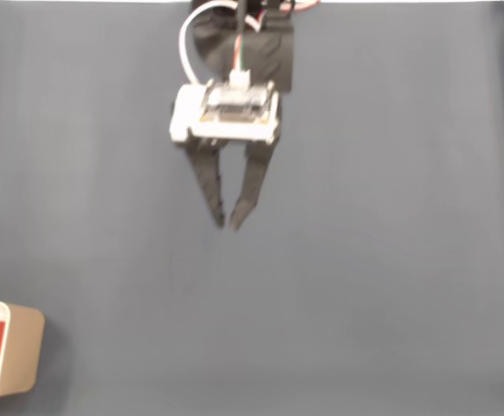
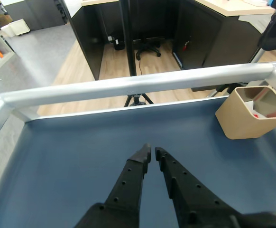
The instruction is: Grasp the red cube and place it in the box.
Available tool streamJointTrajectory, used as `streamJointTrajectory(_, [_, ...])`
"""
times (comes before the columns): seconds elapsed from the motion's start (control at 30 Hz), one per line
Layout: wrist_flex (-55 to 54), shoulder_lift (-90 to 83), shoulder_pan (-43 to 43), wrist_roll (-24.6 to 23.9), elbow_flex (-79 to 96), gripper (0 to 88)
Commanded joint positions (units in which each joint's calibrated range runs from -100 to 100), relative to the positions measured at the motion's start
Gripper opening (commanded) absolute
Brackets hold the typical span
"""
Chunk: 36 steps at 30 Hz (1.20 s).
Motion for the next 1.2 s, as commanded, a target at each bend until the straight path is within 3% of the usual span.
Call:
streamJointTrajectory(0.0, [-0.5,-10.6,-1.7,1.0,7.7,0.0])
streamJointTrajectory(0.63, [3.5,-43.6,-2.9,2.0,49.1,0.0])
streamJointTrajectory(1.17, [31.1,-52.7,-3.7,-1.2,55.5,0.0])
